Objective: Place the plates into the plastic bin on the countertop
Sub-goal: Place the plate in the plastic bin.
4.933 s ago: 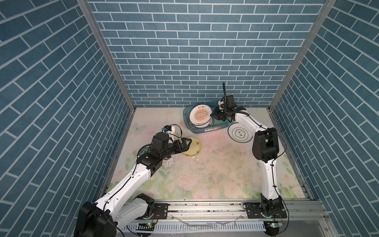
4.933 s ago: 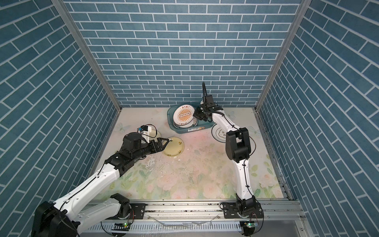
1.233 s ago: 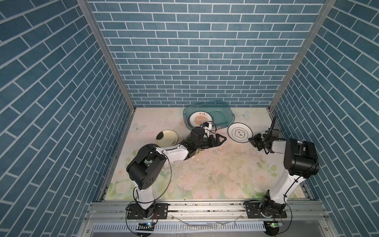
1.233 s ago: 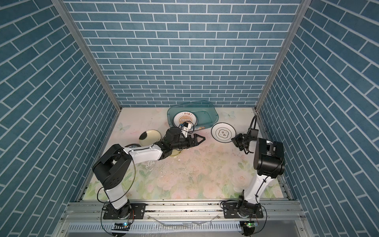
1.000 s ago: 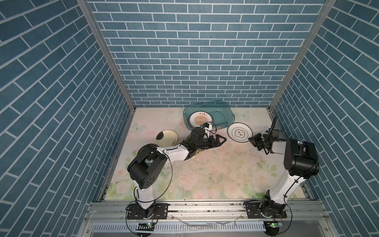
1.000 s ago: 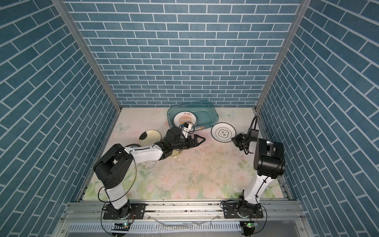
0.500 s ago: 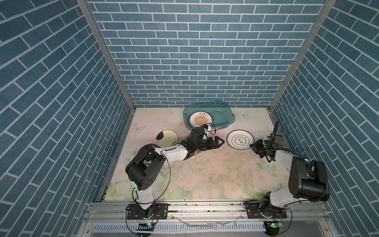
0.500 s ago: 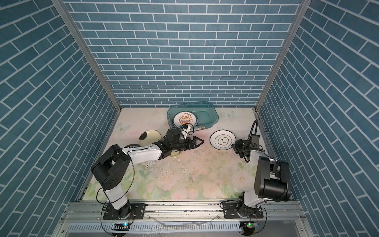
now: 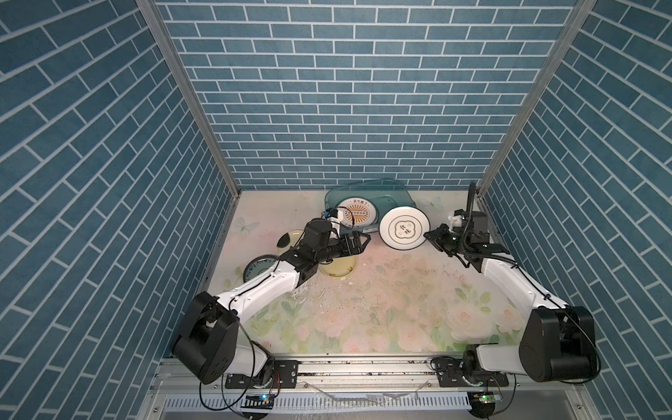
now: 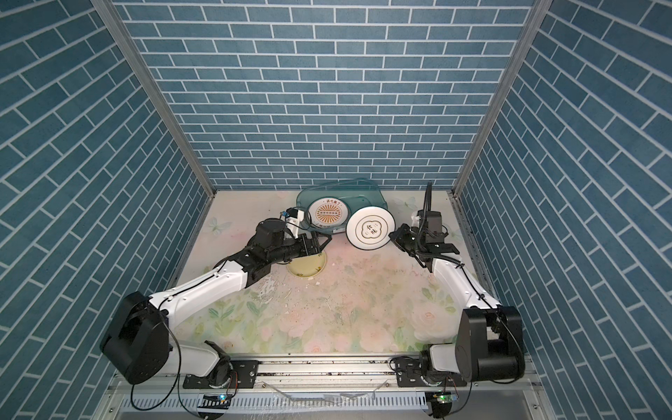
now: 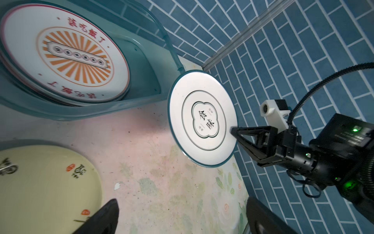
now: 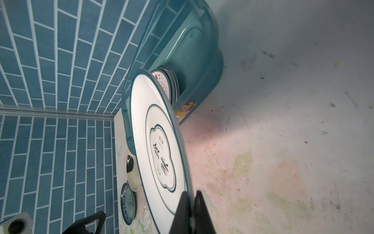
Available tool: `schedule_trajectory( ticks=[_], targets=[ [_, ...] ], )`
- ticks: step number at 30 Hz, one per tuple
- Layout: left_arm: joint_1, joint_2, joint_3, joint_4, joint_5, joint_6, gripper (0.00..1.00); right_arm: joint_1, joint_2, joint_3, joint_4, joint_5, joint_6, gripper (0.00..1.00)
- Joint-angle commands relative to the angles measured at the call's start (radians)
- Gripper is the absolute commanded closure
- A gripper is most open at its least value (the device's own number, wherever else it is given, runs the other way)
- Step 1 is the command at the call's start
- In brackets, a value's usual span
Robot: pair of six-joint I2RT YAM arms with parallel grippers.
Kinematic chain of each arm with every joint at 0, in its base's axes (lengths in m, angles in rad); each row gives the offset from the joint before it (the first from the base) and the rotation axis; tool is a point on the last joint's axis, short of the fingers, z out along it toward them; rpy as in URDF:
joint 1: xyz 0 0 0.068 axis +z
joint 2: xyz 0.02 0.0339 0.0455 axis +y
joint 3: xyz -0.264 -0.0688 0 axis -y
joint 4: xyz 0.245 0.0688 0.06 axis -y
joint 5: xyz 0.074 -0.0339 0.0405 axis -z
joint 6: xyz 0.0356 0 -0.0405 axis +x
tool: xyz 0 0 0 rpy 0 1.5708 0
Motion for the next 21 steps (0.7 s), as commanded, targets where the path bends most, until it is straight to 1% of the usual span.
schedule_trajectory(
  ticks=[1, 7, 12, 16, 21],
  targets=[
    [0.033, -0.042, -0.036, -0.093, -0.052, 0.044, 0.0, 0.057, 0.086, 0.102, -0.002, 0.021, -0.032, 1.0],
    [0.049, -0.146, -0.055, -0.203, -0.162, 0.11, 0.0, 0.121, 0.289, 0.315, -0.017, 0.017, -0.052, 1.0],
    [0.076, -0.207, -0.088, -0.208, -0.173, 0.103, 0.0, 0.162, 0.443, 0.467, 0.008, -0.015, -0.032, 1.0],
    [0.085, -0.222, -0.106, -0.199, -0.162, 0.095, 0.0, 0.19, 0.555, 0.589, -0.013, -0.004, -0.023, 1.0],
    [0.094, -0.227, -0.122, -0.186, -0.151, 0.081, 0.0, 0.213, 0.662, 0.699, -0.022, -0.003, -0.003, 1.0]
  ],
)
